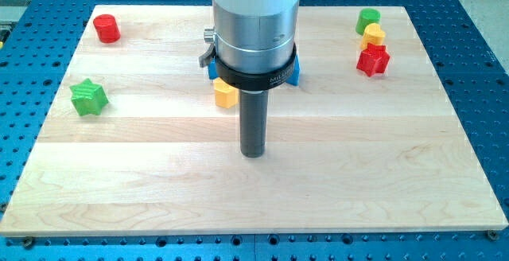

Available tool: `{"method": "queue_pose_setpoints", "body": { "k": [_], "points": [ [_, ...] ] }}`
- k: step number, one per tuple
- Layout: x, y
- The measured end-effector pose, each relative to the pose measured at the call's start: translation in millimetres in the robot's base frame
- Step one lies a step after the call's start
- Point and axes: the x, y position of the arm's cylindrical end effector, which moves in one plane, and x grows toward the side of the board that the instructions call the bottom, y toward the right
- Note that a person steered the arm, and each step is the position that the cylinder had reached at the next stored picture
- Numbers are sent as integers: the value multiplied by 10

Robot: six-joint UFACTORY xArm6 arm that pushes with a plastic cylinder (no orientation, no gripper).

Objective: Locate your arm at the left side of the blue triangle

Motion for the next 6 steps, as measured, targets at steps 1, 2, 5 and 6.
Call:
{"method": "queue_pose_setpoints", "body": {
  "k": [1,2,5,6],
  "points": [
    [0,9],
    [-21,23],
    [-1276,-1],
    [-1525,16]
  ]
}}
